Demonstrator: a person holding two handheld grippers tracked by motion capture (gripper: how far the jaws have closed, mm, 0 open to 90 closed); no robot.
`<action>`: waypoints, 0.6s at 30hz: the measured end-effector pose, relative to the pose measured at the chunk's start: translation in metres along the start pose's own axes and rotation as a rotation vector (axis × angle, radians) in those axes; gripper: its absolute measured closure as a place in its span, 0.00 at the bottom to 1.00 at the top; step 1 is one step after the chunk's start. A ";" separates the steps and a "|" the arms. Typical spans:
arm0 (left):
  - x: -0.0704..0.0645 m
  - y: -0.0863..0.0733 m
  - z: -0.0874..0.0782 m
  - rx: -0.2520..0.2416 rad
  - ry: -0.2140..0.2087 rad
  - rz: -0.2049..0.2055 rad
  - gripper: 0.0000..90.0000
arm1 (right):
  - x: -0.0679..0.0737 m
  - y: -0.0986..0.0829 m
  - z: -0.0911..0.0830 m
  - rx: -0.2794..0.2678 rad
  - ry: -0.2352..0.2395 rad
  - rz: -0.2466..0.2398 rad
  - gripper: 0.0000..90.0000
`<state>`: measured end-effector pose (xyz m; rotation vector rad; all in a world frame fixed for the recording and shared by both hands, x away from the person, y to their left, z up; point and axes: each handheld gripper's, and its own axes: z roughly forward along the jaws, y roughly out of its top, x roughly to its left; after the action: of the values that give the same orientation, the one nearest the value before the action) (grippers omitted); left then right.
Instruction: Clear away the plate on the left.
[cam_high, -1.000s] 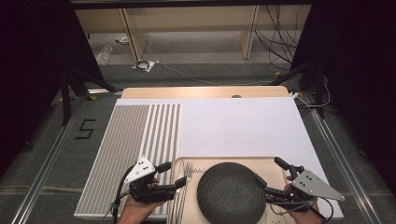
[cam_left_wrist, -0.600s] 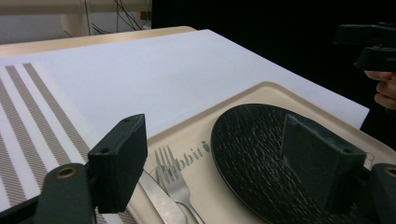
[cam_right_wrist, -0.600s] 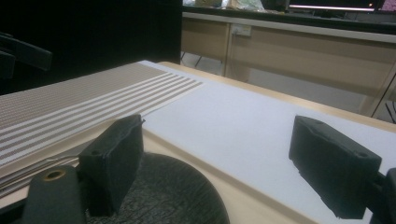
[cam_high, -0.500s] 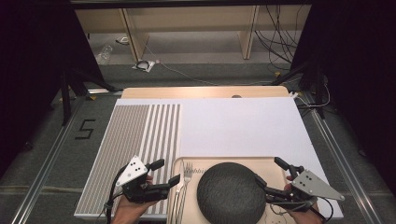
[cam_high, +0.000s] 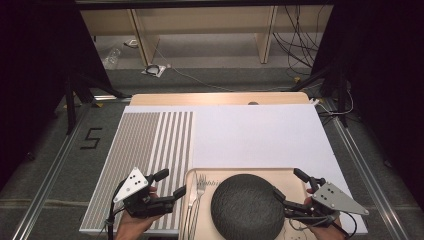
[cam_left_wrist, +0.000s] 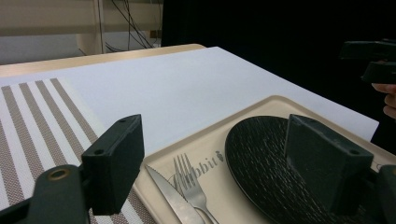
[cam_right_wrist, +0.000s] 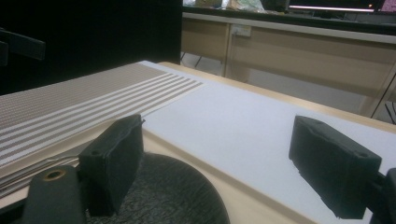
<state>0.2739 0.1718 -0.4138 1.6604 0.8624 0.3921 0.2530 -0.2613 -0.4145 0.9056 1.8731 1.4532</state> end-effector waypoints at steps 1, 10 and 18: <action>0.000 0.000 0.000 -0.001 0.000 0.000 0.22 | 0.000 0.000 0.000 0.000 0.000 0.000 0.21; -0.001 -0.001 -0.001 -0.008 0.006 0.025 0.21 | 0.000 0.000 0.000 0.001 0.001 0.000 0.21; 0.003 -0.001 -0.002 -0.021 0.008 0.002 0.21 | -0.001 0.000 0.000 -0.002 0.000 -0.002 0.21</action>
<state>0.2739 0.1753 -0.4147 1.6412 0.8594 0.4082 0.2532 -0.2618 -0.4145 0.9025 1.8719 1.4542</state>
